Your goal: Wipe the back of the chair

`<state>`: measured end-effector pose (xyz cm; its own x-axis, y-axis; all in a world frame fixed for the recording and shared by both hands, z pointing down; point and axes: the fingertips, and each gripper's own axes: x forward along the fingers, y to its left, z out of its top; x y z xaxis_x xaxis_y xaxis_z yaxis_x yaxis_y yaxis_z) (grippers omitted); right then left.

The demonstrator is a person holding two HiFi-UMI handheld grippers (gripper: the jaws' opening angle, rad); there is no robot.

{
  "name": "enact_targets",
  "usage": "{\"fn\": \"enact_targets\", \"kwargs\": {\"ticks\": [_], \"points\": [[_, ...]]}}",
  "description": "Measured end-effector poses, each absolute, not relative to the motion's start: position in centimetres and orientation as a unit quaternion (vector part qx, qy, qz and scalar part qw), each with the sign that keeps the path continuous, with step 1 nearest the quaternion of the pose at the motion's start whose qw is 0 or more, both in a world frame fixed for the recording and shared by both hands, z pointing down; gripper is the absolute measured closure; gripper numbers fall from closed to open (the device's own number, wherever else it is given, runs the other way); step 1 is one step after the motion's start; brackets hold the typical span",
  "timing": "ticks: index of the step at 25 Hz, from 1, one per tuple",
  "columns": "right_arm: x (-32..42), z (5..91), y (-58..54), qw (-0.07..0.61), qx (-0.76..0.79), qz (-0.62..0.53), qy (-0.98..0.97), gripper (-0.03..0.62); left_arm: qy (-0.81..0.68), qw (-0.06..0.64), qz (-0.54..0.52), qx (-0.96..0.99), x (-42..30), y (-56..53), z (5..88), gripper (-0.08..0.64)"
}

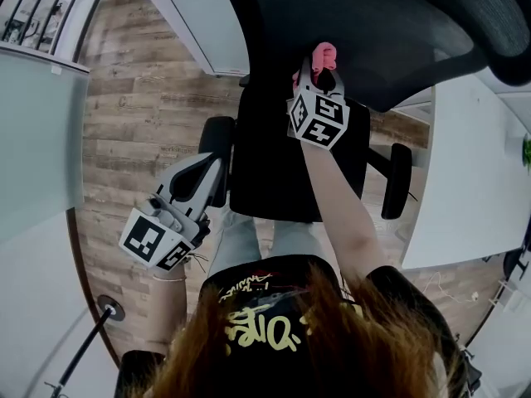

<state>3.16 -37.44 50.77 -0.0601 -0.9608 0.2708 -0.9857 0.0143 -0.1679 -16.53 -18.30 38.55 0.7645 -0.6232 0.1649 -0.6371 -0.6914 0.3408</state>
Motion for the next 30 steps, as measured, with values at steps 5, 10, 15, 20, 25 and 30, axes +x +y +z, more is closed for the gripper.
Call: {"fn": "enact_targets", "kwargs": {"ticks": [5, 10, 15, 20, 25, 30], "points": [[-0.9, 50.4, -38.1, 0.040, 0.658, 0.154, -0.736, 0.526, -0.346, 0.188, 0.010, 0.919, -17.1, -18.4, 38.2, 0.568], [-4.2, 50.5, -38.8, 0.042, 0.635, 0.144, -0.758, 0.526, -0.360, 0.187, 0.010, 0.914, -18.8, -18.3, 38.1, 0.568], [-6.8, 50.7, -39.0, 0.038, 0.625, 0.142, -0.767, 0.525, -0.373, 0.190, 0.011, 0.908, -21.0, -18.3, 38.3, 0.568], [-9.6, 50.8, -39.1, 0.042, 0.611, 0.136, -0.779, 0.525, -0.376, 0.194, 0.010, 0.906, -22.6, -18.6, 38.4, 0.568], [-12.2, 51.2, -39.0, 0.061, 0.577, 0.130, -0.804, 0.526, -0.375, 0.193, 0.010, 0.907, -23.2, -18.7, 38.4, 0.568], [-14.2, 50.3, -38.4, 0.050, 0.554, 0.132, -0.821, 0.526, -0.373, 0.193, 0.012, 0.907, -23.3, -18.3, 37.9, 0.568]]}}
